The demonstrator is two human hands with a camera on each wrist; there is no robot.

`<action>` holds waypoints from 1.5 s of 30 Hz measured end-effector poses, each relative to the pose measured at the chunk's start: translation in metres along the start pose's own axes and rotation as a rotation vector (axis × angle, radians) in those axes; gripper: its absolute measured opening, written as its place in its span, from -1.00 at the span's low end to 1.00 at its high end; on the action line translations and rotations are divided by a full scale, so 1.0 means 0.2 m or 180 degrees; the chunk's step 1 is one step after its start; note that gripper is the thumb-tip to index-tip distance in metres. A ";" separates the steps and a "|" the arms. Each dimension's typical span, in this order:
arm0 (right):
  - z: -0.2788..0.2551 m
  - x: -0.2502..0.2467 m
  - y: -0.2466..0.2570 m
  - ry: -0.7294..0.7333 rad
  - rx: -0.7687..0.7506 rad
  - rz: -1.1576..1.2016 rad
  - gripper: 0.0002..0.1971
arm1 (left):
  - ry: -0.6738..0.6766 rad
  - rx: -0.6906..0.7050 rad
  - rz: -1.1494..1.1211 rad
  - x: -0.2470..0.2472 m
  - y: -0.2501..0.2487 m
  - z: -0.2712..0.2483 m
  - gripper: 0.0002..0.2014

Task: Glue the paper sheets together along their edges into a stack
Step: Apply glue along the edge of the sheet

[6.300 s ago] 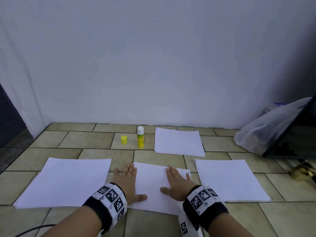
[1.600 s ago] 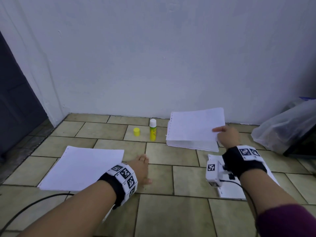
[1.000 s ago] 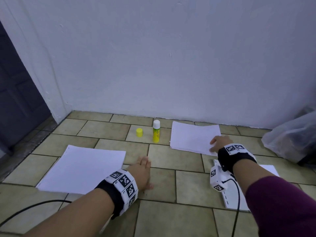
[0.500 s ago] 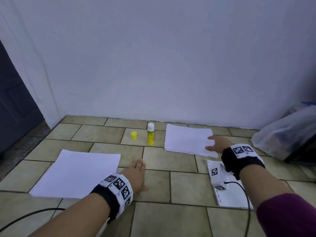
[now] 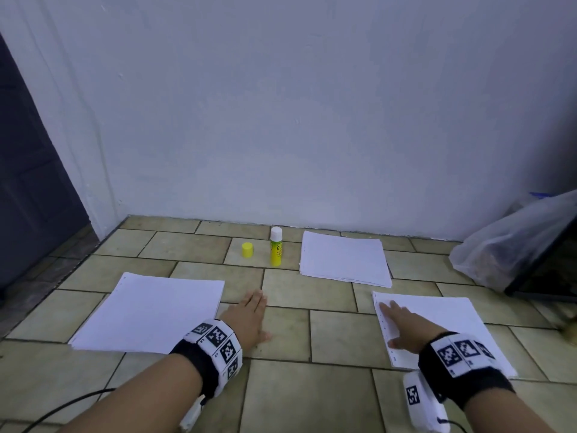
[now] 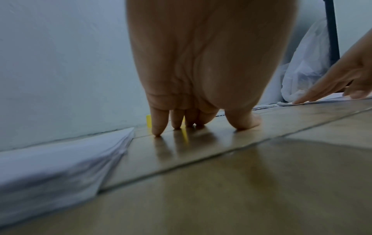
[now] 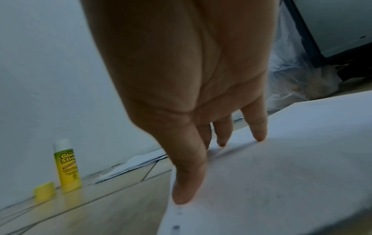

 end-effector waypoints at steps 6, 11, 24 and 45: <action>-0.02 0.01 0.01 -0.0087 0.0003 0.0037 -0.16 | 0.0033 0.0177 -0.0284 -0.05 0.10 -0.06 -0.27; -0.03 0.02 0.00 -0.0118 -0.0001 0.0112 -0.16 | -0.0049 -0.1142 -0.0174 -0.10 0.33 -0.10 -0.03; -0.01 0.03 -0.04 -0.0472 0.0181 0.0444 -0.34 | -0.0055 -0.1247 -0.0069 -0.09 0.53 -0.08 -0.55; 0.10 -0.03 -0.13 -0.0843 0.0342 0.0513 -0.63 | 0.0138 0.0435 -0.0201 -0.16 -0.29 -0.15 -0.59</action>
Point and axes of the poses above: each hand's wrist, its own z-axis towards the middle knuckle, its own x-axis out of the palm, y = z × x, the point moved 2 cm from there along z, towards the middle knuckle, and after that the axes turned 15 degrees about -x, right-handed, at the moved point
